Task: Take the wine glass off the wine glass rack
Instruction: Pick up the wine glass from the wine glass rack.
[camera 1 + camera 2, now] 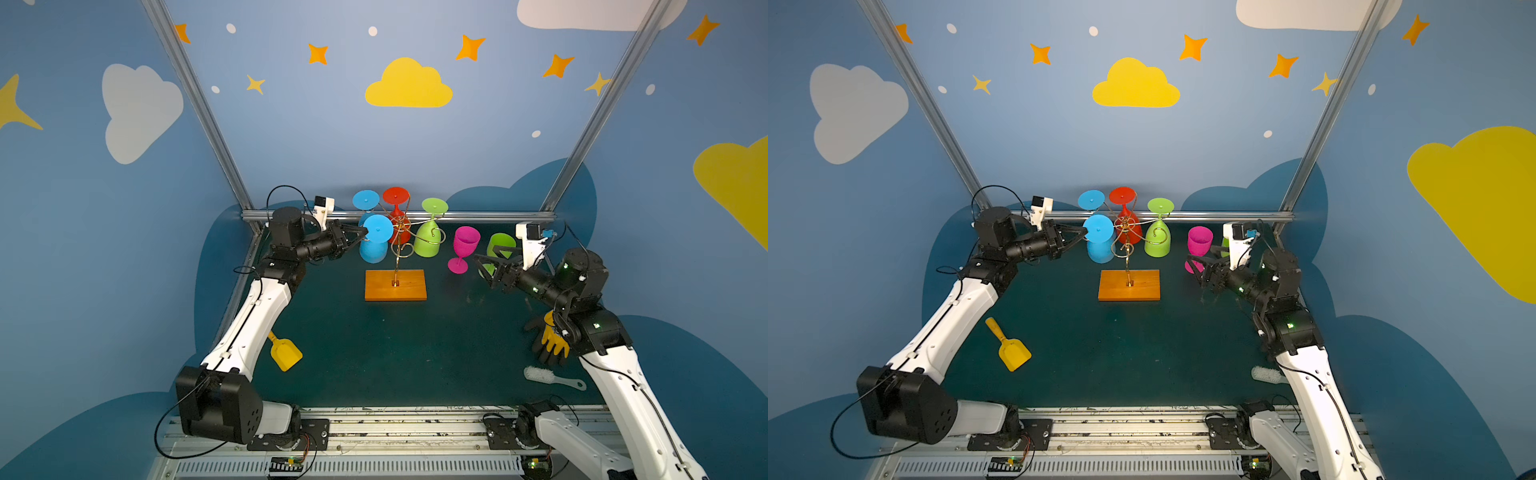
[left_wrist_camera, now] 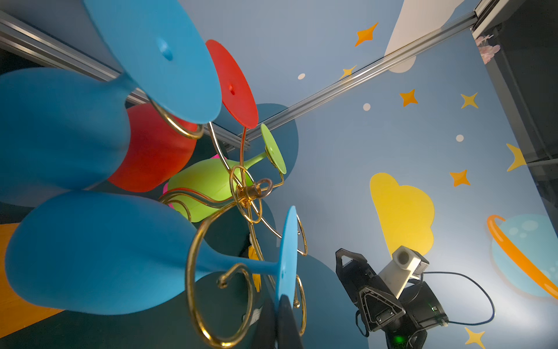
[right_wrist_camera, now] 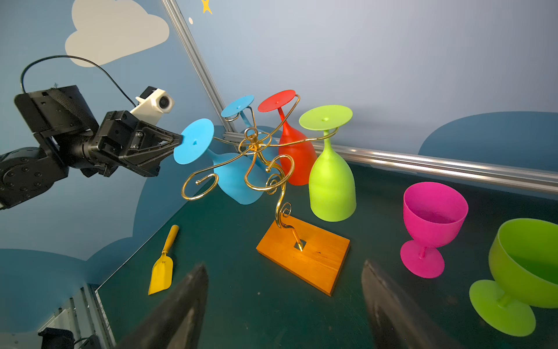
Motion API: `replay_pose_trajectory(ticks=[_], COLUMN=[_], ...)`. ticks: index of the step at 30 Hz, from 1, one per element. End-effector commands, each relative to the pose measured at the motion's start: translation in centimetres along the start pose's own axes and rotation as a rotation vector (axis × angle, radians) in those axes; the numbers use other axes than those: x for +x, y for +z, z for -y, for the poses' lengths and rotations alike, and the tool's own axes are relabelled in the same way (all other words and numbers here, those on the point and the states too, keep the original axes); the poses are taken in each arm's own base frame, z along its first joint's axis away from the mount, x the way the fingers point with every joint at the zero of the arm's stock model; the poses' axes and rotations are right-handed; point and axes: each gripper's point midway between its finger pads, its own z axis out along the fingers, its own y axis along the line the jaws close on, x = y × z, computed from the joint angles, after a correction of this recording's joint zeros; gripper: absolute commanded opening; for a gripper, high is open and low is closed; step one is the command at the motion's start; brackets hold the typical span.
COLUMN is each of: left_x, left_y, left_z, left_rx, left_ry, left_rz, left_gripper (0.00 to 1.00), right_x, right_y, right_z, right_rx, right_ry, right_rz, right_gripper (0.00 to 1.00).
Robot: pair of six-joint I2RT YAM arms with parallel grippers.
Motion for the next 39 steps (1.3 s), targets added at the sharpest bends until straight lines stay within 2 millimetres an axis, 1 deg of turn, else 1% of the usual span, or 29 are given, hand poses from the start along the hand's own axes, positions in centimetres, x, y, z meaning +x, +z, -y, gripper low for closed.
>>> replay_pose_trajectory(ticks=[1,13,20,33,39], left_x=[0.2,2.0,2.3,3.1,2.8], left_y=[-0.2,-1.3,-2.7,-6.2,-8.7], left_z=[1.4,1.4,1.7,1.7,3.0], left_rx=[0.035,0.012,0.005,-0.007,0.016], left_ry=[0.048,0.06,0.069,0.057,0.065], left_rz=[-0.022,-0.053,-0.027,0.002,0.031], left_gripper=[0.03,0.03,0.03,0.03,0.03], right_x=[0.2,0.4,0.4,0.4,0.3], right_y=[-0.4,-0.3,-0.4,-0.3,-0.4], right_z=[-0.2,-0.2,-0.2,-0.3,-0.3], right_rx=[0.0,0.001,0.0,-0.005,-0.004], right_ry=[-0.006,-0.003,-0.003,-0.001,-0.008], right_rz=[0.0,-0.004,-0.006,-0.008,-0.007], right_gripper=[0.79,0.79,0.79,0.79,0.79])
